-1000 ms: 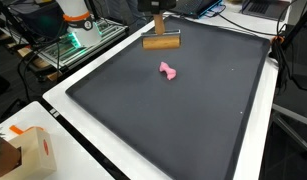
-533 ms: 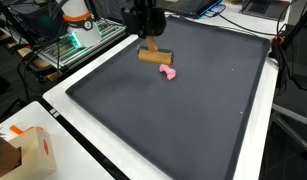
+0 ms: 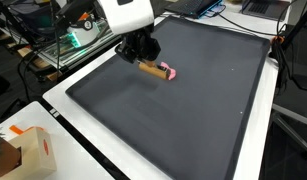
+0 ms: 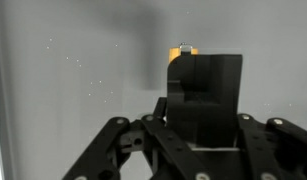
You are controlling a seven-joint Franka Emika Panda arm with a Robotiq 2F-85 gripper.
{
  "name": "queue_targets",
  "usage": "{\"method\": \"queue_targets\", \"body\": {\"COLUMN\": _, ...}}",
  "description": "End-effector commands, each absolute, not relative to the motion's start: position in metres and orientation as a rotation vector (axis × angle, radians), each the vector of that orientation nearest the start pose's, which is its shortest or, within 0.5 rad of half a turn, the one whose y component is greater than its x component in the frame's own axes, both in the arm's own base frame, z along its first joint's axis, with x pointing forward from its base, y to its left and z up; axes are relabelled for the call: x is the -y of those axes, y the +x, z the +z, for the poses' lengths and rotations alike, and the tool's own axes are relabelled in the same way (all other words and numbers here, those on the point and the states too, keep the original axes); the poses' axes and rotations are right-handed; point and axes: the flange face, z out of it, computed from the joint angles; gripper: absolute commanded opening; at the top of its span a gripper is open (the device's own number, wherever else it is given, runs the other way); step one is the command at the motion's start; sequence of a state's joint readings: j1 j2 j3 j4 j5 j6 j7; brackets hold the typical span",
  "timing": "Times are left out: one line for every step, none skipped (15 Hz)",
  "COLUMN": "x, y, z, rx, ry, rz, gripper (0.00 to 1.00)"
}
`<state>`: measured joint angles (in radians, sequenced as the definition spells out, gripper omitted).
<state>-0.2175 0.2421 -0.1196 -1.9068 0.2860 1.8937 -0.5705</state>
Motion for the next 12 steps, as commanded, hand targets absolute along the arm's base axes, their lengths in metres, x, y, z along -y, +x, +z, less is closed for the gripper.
{"method": "queue_targets", "body": {"x": 0.185, "y": 0.561, "z": 0.347, "rx": 0.094, "ry": -2.777, "rz": 0.176, "gripper": 0.24}}
{"method": "queue_targets", "body": {"x": 0.187, "y": 0.561, "z": 0.344, "rx": 0.086, "ry": -2.773, "rz": 0.182, "gripper": 0.24}}
{"method": "queue_targets", "body": {"x": 0.189, "y": 0.562, "z": 0.341, "rx": 0.079, "ry": -2.772, "rz": 0.186, "gripper": 0.24}}
{"method": "queue_targets", "body": {"x": 0.191, "y": 0.563, "z": 0.338, "rx": 0.074, "ry": -2.767, "rz": 0.191, "gripper": 0.24}}
{"method": "queue_targets", "body": {"x": 0.192, "y": 0.563, "z": 0.335, "rx": 0.074, "ry": -2.765, "rz": 0.196, "gripper": 0.24}}
{"method": "queue_targets", "body": {"x": 0.192, "y": 0.564, "z": 0.332, "rx": 0.070, "ry": -2.762, "rz": 0.200, "gripper": 0.24}}
{"method": "queue_targets", "body": {"x": 0.193, "y": 0.564, "z": 0.330, "rx": 0.068, "ry": -2.757, "rz": 0.204, "gripper": 0.24}}
{"method": "queue_targets", "body": {"x": 0.192, "y": 0.564, "z": 0.327, "rx": 0.069, "ry": -2.753, "rz": 0.209, "gripper": 0.24}}
{"method": "queue_targets", "body": {"x": 0.192, "y": 0.565, "z": 0.325, "rx": 0.067, "ry": -2.753, "rz": 0.213, "gripper": 0.24}}
{"method": "queue_targets", "body": {"x": 0.192, "y": 0.566, "z": 0.323, "rx": 0.067, "ry": -2.753, "rz": 0.219, "gripper": 0.24}}
{"method": "queue_targets", "body": {"x": 0.190, "y": 0.567, "z": 0.322, "rx": 0.070, "ry": -2.752, "rz": 0.223, "gripper": 0.24}}
{"method": "queue_targets", "body": {"x": 0.189, "y": 0.568, "z": 0.322, "rx": 0.075, "ry": -2.753, "rz": 0.226, "gripper": 0.24}}
